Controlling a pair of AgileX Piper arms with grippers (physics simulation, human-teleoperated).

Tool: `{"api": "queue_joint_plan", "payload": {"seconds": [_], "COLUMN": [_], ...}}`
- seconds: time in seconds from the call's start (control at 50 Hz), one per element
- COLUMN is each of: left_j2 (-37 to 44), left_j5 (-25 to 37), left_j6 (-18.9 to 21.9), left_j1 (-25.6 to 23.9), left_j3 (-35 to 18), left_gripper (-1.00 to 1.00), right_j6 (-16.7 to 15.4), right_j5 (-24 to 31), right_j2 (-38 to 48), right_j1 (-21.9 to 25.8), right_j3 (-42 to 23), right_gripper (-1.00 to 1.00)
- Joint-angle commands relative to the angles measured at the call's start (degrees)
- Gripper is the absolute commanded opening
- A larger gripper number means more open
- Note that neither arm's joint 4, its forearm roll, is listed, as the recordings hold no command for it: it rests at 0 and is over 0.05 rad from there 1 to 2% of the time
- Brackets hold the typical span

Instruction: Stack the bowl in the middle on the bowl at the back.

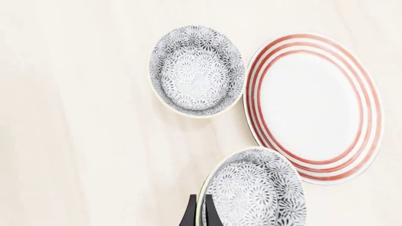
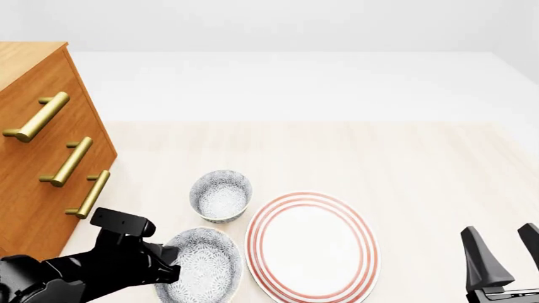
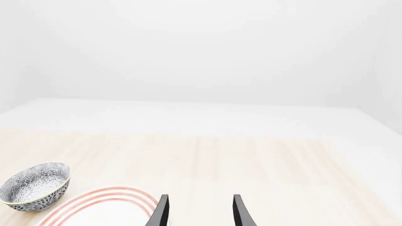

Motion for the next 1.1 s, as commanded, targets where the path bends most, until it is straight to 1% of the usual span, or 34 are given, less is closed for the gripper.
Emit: {"api": "queue_joint_plan", "payload": {"seconds": [0.02, 0.22, 0.28, 0.32, 0.38, 0.52, 0.62, 0.7, 0.78, 0.82, 0.84, 0.94, 0.96, 1.1], "left_j2": [-8.45, -14.12, -14.72, -15.77, -16.05, -16.45, -16.79, -16.79, -16.24, -16.46, -16.03, -15.87, -16.08, -15.75], "left_j5": [11.36, 20.73, 22.12, 24.82, 25.88, 30.09, 31.43, 32.38, 32.64, 32.69, 32.46, 31.32, 30.95, 29.89], "left_j6": [0.66, -0.31, -0.37, -1.07, -1.24, -2.54, -3.34, -4.14, -3.84, -4.22, -3.98, -2.95, -3.99, -5.30], "left_j1": [-0.66, -2.82, -3.67, -5.85, -6.38, -11.24, -13.12, -16.04, -18.45, -18.49, -19.55, -21.11, -21.65, -24.27], "left_j3": [-5.13, -10.13, -10.90, -12.69, -13.68, -18.10, -19.61, -20.73, -21.18, -21.04, -20.85, -18.77, -18.28, -17.12], "left_gripper": [-1.00, -1.00, -1.00, -1.00, -1.00, -1.00, -1.00, -1.00, -1.00, -1.00, -1.00, -1.00, -1.00, -1.00], "right_j6": [0.02, 0.08, 0.11, 0.08, 0.09, 0.17, 0.15, 0.23, 0.22, 0.22, 0.26, 0.25, 0.26, 0.25], "right_j5": [0.05, 0.10, 0.08, 0.03, 0.01, 0.03, 0.07, 0.13, 0.11, 0.11, 0.13, 0.17, 0.17, 0.25], "right_j2": [0.00, 0.00, 0.00, 0.00, 0.00, 0.00, 0.00, -0.01, -0.01, -0.01, -0.01, -0.01, -0.01, -0.01], "right_j1": [-0.11, -0.17, -0.18, -0.16, -0.16, -0.21, -0.17, -0.23, -0.19, -0.20, -0.26, -0.22, -0.21, -0.20], "right_j3": [-0.01, -0.02, -0.02, 0.02, 0.03, 0.03, 0.03, 0.00, -0.01, -0.01, -0.03, -0.12, -0.15, -0.22], "right_gripper": [1.00, 1.00, 1.00, 1.00, 1.00, 1.00, 1.00, 1.00, 1.00, 1.00, 1.00, 1.00, 1.00, 1.00]}}
